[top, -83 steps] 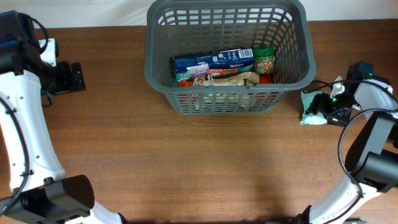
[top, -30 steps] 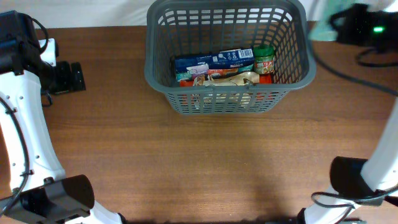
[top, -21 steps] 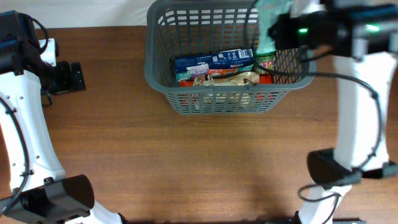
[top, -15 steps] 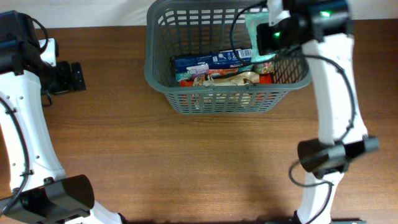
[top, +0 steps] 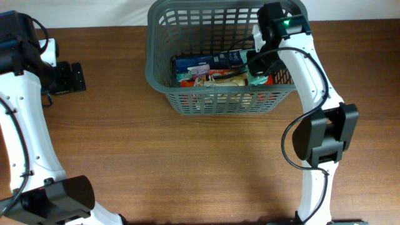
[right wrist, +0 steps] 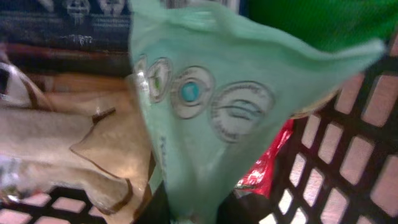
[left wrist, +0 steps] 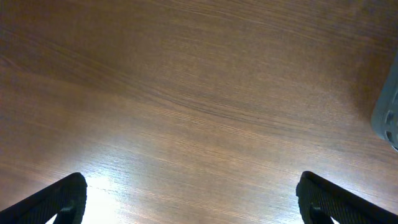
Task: Pack container
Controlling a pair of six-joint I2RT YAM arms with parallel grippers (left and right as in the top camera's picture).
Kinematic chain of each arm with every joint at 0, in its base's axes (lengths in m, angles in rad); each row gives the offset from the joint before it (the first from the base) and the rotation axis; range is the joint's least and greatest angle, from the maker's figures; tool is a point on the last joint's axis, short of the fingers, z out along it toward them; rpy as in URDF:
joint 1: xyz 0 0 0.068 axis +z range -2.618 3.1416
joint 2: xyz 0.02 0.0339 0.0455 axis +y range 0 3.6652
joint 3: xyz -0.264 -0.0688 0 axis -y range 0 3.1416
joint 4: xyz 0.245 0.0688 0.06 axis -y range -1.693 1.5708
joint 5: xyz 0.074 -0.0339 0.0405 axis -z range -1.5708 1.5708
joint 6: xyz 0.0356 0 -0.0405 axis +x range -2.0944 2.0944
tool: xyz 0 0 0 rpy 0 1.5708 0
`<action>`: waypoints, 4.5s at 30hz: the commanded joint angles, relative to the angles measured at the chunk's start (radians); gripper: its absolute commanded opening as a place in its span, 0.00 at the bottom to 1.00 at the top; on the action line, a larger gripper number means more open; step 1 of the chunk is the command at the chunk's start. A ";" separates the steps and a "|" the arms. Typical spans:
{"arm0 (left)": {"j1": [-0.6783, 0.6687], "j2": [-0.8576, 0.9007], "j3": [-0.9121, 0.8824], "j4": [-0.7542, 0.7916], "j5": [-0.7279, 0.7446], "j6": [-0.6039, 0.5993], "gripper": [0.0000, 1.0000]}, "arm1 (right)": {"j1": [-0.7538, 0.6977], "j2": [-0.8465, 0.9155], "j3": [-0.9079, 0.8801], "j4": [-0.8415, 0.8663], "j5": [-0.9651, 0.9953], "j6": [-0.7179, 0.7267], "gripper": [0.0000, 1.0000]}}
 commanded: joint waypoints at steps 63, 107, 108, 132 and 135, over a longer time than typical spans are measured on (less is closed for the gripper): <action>0.004 -0.009 -0.005 -0.001 0.011 -0.006 0.99 | -0.003 -1.348 0.158 -0.377 0.491 0.011 0.99; 0.004 -0.009 -0.005 -0.001 0.011 -0.006 0.99 | -0.339 -2.119 -1.909 0.997 0.327 0.248 0.99; 0.004 -0.009 -0.005 -0.001 0.010 -0.006 0.99 | -0.340 -2.144 -1.921 0.997 0.327 0.248 0.99; 0.004 -0.009 -0.005 -0.001 0.010 -0.006 0.99 | -0.344 -2.248 -2.100 1.013 0.327 0.248 0.99; 0.004 -0.009 -0.005 -0.001 0.010 -0.006 0.99 | -0.344 -2.248 -2.100 1.013 0.327 0.248 0.99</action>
